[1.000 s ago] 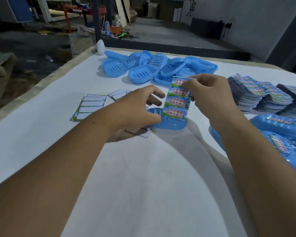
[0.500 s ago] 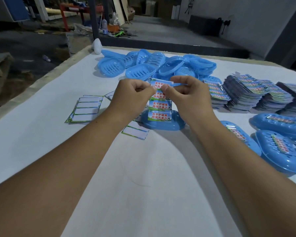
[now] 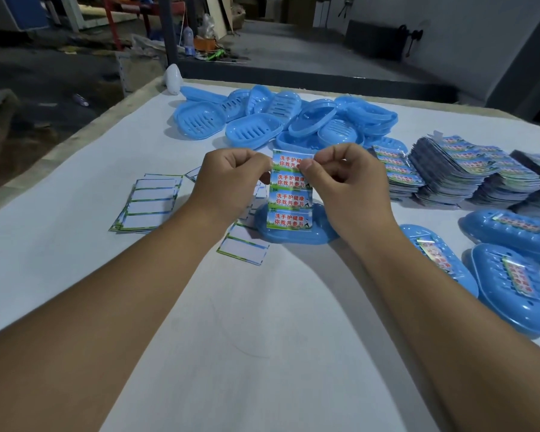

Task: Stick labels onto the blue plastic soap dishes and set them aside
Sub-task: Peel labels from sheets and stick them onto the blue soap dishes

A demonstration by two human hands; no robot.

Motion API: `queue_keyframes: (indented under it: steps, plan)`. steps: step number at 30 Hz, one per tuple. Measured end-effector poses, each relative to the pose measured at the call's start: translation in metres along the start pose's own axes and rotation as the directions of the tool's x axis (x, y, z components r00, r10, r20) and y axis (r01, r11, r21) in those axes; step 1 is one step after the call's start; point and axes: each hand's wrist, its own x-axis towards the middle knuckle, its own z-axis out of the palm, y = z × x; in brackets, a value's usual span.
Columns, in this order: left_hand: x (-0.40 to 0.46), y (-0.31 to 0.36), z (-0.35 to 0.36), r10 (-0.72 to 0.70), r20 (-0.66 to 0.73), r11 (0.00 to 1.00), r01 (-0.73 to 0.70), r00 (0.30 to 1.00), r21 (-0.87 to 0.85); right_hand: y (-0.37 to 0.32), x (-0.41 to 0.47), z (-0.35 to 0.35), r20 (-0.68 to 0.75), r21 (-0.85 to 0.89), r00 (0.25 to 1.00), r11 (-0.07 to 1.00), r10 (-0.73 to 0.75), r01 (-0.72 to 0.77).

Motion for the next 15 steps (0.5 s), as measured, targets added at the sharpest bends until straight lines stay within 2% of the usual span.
queue_keyframes:
  steps: [5,13,15]
  plan:
    - [0.002,-0.0007,0.0012,-0.052,-0.024,0.999,0.053,0.998,0.012,-0.0006,-0.0011,-0.0045,0.027,-0.062,0.999,0.997,-0.038,0.039]
    - [0.0002,-0.0015,0.0059,0.024,0.023,0.996,-0.026,0.999,0.084,0.0033,-0.002,-0.007,0.017,-0.096,1.0,0.995,0.005,-0.003]
    - [0.0008,-0.0035,0.0063,0.038,0.04,0.996,-0.041,0.998,0.085,0.0064,0.0005,-0.0089,-0.019,-0.178,1.0,0.984,-0.006,0.003]
